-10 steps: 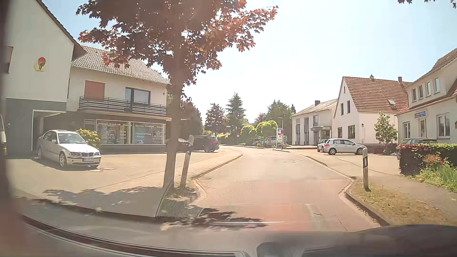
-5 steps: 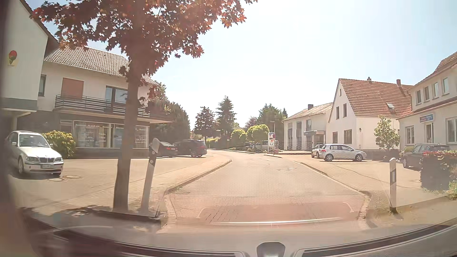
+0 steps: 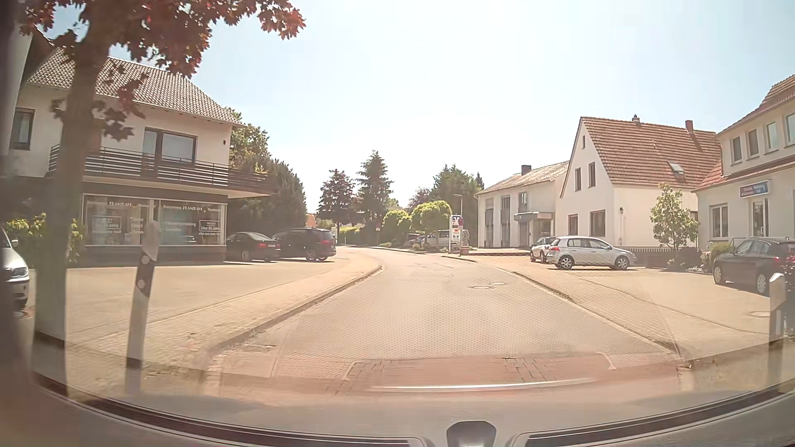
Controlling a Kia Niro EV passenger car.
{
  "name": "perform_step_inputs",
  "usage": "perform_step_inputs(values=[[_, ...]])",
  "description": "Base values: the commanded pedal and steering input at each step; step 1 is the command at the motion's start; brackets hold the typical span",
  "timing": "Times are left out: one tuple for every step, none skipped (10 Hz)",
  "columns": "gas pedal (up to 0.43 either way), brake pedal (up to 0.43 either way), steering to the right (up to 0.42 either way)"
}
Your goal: Follow the waypoints while adhering to traffic rules and regulations
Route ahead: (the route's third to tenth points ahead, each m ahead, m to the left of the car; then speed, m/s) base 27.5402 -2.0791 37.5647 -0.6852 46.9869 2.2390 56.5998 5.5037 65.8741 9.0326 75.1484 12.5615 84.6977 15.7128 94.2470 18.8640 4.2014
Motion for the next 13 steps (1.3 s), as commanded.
perform_step_inputs(values=[[0.130,0.006,0.072],[0.130,0.006,0.069],[0.130,0.006,0.061],[0.138,0.006,0.054],[0.138,0.006,0.046],[0.138,0.006,0.045],[0.130,0.006,0.045],[0.130,0.006,0.045],[0.130,0.006,0.045],[0.130,0.006,0.045],[0.130,0.006,0.045],[0.138,0.006,0.045],[0.138,0.006,0.044]])
